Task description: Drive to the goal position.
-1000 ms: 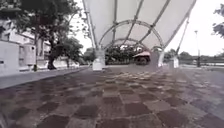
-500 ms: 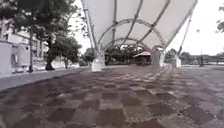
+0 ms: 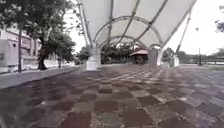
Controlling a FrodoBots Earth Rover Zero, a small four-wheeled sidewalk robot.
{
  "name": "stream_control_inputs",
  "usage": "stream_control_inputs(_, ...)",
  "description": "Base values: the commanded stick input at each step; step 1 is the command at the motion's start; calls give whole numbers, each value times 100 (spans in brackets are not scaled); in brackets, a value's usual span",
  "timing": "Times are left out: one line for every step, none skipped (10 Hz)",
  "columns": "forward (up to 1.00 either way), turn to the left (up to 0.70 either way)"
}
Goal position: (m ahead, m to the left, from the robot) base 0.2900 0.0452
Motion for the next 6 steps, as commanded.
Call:
stream_control_inputs(100,0)
stream_control_inputs(100,0)
stream_control_inputs(100,0)
stream_control_inputs(100,0)
stream_control_inputs(100,0)
stream_control_inputs(100,0)
